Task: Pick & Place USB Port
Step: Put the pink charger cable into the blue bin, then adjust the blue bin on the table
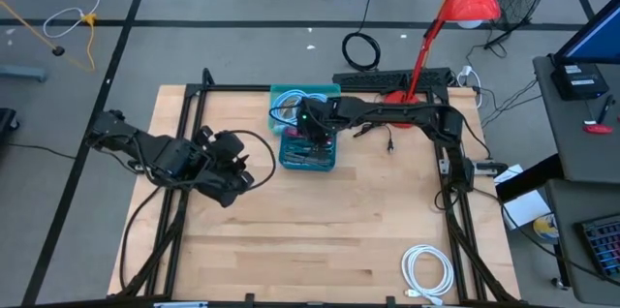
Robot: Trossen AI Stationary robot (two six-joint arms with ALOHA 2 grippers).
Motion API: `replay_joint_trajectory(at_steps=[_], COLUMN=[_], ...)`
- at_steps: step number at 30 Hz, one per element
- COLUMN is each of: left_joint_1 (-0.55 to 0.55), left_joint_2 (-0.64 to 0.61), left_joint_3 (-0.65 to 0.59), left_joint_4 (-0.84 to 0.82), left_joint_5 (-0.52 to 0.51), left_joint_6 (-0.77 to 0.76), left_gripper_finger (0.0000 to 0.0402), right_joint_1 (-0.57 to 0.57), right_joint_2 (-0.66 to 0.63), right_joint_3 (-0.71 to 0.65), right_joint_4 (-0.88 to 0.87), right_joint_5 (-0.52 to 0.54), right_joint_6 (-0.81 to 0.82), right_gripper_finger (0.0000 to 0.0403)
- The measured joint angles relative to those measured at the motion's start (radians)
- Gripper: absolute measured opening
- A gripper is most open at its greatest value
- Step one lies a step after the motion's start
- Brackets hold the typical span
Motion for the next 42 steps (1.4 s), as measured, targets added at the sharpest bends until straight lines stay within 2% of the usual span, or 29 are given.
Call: replay_joint_trajectory(at_steps=[10, 18, 21, 26, 30, 36, 39, 42], left_joint_1=[-0.011, -0.011, -0.011, -0.011, -0.011, -0.011, -0.011, -0.011], left_joint_2=[0.0, 0.0, 0.0, 0.0, 0.0, 0.0, 0.0, 0.0], left_joint_3=[0.0, 0.0, 0.0, 0.0, 0.0, 0.0, 0.0, 0.0], left_joint_4=[0.001, 0.001, 0.002, 0.002, 0.002, 0.003, 0.003, 0.002], left_joint_5=[-0.014, -0.015, -0.015, -0.015, -0.015, -0.023, -0.024, -0.025], left_joint_6=[-0.022, -0.024, -0.027, -0.03, -0.03, -0.025, -0.014, -0.011], left_gripper_finger=[0.0159, 0.0159, 0.0159, 0.0159, 0.0159, 0.0159, 0.0159, 0.0159], right_joint_1=[0.007, 0.015, 0.014, 0.02, 0.032, 0.054, 0.07, 0.092], right_joint_2=[0.0, 0.0, 0.0, 0.0, -0.016, -0.112, -0.196, -0.283], right_joint_3=[-0.126, -0.134, -0.134, -0.134, -0.135, -0.135, -0.135, -0.134], right_joint_4=[0.034, 0.052, 0.053, 0.04, 0.046, 0.12, 0.149, 0.141], right_joint_5=[0.001, 0.003, 0.009, 0.134, 0.157, 0.156, 0.151, 0.092], right_joint_6=[0.026, 0.025, 0.027, 0.045, 0.046, 0.09, 0.133, 0.206], right_gripper_finger=[0.0015, 0.002, 0.0039, 0.0091, 0.0129, 0.016, 0.0161, 0.0153])
